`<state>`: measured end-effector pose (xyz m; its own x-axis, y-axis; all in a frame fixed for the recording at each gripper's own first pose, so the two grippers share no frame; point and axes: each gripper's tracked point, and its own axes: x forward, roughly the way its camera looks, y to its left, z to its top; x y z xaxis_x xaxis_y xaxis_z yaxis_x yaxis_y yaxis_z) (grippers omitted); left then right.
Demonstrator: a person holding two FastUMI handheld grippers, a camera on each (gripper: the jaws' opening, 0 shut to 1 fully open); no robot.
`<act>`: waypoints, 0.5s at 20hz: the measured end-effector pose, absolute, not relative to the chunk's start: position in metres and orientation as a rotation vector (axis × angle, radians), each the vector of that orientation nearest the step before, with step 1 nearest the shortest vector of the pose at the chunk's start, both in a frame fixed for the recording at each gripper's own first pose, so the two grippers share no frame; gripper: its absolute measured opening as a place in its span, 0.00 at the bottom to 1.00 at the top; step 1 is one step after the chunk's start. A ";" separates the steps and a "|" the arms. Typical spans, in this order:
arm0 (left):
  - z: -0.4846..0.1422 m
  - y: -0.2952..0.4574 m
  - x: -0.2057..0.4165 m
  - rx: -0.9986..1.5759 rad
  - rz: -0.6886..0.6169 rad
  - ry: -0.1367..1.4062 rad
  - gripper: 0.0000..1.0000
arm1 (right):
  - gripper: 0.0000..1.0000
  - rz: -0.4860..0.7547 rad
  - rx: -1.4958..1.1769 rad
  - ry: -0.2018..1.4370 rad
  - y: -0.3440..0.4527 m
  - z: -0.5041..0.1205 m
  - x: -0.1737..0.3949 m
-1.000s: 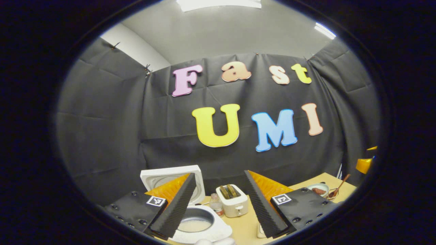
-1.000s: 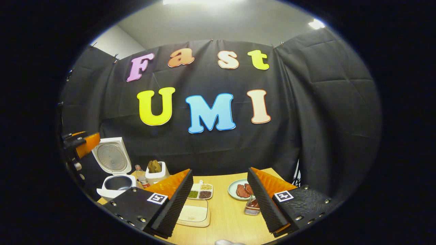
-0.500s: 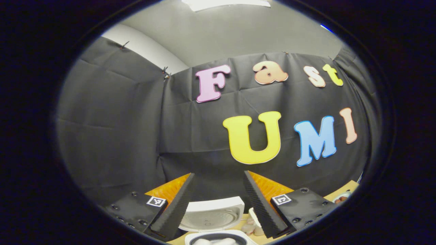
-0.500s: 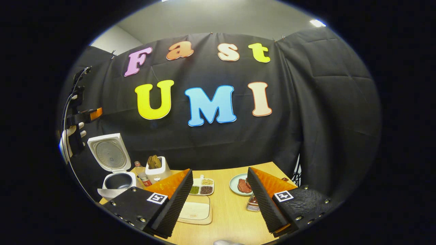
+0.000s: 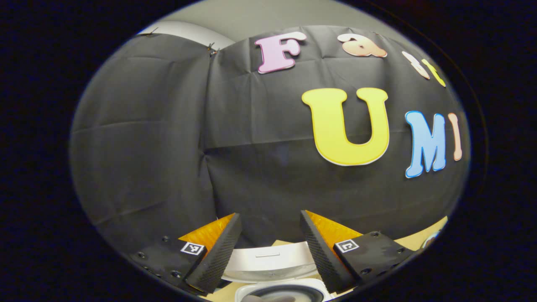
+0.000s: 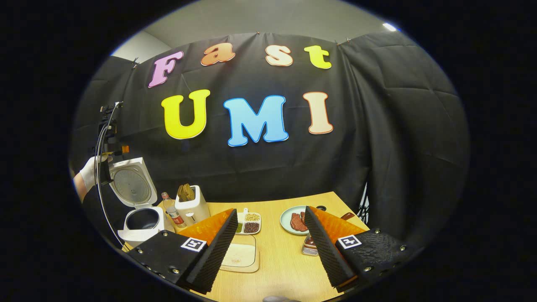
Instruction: Close the left gripper, press the button to open the rice cooker; take a wooden spoon from the chopstick holder with the right hand, scoop a spoonful of rice and pour it into the rice cooker, then put the wooden spoon back into the chopstick holder.
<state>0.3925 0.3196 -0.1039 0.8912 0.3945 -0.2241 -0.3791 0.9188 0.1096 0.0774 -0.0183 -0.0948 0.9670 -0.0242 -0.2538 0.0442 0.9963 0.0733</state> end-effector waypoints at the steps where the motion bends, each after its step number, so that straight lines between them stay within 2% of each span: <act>1: -0.118 0.322 0.397 0.031 0.399 0.288 0.97 | 0.98 -0.030 0.088 0.265 -0.016 -0.098 0.077; 2: -0.135 0.326 0.399 -0.002 0.401 0.339 0.99 | 0.98 -0.024 0.100 0.273 -0.013 -0.099 0.076; 3: -0.127 0.330 0.403 -0.012 0.410 0.307 0.99 | 0.98 -0.021 0.106 0.277 -0.013 -0.101 0.076; 4: -0.131 0.327 0.398 -0.011 0.410 0.336 0.99 | 0.98 -0.021 0.104 0.280 -0.014 -0.102 0.076; 10: -0.134 0.306 0.369 -0.030 0.391 0.380 0.96 | 0.98 -0.004 0.103 0.265 -0.014 -0.092 0.069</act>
<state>0.3689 0.3062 -0.1345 0.8550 0.3663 -0.3672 -0.3774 0.9250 0.0440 0.0695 -0.0140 -0.0917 0.9651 0.0092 -0.2617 0.0178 0.9948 0.1007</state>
